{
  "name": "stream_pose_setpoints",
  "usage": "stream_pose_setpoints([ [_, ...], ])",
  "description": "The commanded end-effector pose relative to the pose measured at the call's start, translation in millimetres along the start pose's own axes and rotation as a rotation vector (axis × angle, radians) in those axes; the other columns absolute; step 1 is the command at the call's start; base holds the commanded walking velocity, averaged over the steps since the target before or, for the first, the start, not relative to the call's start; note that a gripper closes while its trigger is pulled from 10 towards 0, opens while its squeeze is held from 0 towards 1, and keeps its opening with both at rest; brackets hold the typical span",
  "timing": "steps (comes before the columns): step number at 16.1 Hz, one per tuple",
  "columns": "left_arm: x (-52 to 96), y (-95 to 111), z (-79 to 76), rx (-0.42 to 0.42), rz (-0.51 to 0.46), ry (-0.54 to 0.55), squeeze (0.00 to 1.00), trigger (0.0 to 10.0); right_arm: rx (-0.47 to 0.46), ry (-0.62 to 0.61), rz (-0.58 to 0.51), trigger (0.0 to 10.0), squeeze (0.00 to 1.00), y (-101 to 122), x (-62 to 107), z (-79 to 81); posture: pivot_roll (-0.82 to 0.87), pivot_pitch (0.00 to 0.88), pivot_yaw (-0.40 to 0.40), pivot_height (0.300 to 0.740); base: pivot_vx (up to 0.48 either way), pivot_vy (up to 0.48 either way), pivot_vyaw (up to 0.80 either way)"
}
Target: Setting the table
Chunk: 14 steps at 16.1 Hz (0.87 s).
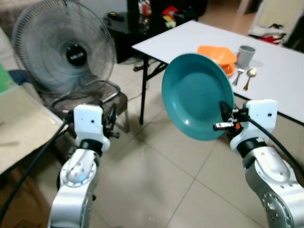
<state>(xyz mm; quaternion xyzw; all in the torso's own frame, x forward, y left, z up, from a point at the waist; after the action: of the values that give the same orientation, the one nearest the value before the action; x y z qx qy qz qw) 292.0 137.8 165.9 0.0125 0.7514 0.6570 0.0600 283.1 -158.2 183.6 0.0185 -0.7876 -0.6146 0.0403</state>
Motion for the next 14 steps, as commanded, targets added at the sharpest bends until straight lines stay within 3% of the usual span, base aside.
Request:
stream_pose_setpoints([
  [1,-0.8,1,-3.2,0.011,-0.008,-0.024,0.00,10.0,0.003,-0.006,-0.033,10.0,0.00,9,0.9,-1.9,-0.05,0.000,-0.008,0.740,0.000,0.000,0.00],
  [9,6.3,-7,-13.3,-0.011,0.031,-0.104,0.00,10.0,-0.045,-0.108,-0.008,10.0,0.00,2,0.8,-19.1,-0.05,0.000,-0.005,0.740,0.338,0.000,-0.79],
  [14,6.6,-7,-13.9,0.006,0.029,-0.096,0.00,10.0,-0.059,-0.126,-0.023,10.0,0.00,6,-3.1,-26.0,-0.05,0.000,-0.016,0.740,0.366,0.000,-0.79],
])
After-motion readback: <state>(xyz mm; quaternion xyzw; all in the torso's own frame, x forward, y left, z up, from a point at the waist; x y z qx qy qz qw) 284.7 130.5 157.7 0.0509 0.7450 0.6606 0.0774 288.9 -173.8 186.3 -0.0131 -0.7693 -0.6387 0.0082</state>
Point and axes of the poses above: a point about 5 cm out from each wrist's last joint towards the gripper, its own x axis pointing back from the gripper into the wrist, its own y axis along the axis of the wrist's last joint, z = x × y, the point moved 5 cm from there along -x, pointing out of the wrist towards the gripper, and after that the axes turned 11 degrees about x, right-handed, at the moved point
